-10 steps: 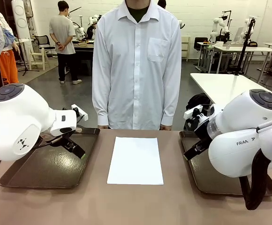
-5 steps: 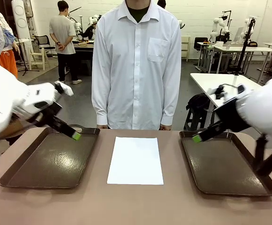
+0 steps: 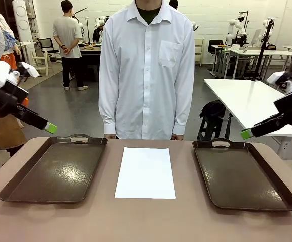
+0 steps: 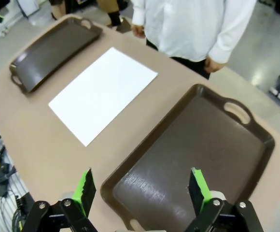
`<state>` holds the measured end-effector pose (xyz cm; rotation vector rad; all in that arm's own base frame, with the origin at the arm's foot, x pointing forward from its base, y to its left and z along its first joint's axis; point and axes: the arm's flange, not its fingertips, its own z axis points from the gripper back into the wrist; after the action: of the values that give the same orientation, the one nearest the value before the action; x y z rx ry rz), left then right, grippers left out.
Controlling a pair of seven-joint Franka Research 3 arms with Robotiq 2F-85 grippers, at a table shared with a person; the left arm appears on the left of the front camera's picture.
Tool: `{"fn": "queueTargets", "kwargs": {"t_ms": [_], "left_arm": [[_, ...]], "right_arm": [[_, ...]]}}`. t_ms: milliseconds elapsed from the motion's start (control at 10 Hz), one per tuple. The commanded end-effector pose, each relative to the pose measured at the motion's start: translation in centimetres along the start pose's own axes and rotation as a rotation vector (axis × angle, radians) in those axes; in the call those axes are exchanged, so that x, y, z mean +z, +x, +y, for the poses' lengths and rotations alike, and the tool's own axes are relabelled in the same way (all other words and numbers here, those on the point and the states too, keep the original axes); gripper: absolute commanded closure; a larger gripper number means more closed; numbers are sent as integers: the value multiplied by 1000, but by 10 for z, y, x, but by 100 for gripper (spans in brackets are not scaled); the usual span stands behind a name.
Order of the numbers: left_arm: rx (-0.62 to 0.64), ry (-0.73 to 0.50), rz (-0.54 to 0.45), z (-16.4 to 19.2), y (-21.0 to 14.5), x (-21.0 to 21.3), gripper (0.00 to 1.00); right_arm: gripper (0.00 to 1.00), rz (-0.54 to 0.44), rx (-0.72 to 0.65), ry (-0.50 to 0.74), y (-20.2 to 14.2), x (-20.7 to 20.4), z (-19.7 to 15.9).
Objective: Sort the A4 documents.
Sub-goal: Receive the A4 Paper.
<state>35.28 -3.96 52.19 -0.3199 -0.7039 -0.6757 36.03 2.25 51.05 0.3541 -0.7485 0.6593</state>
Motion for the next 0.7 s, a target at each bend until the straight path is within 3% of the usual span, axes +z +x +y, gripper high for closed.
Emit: {"fn": "queueTargets", "kwargs": {"t_ms": [0,600], "left_arm": [[-11,-32,-22,-13,-35,10,0],[65,-3,-1,1,-31,12,0]], "right_arm": [[0,-39,-3,-26,-19,13,10],[0,-11,-14,-38,-13,7,0]]}}
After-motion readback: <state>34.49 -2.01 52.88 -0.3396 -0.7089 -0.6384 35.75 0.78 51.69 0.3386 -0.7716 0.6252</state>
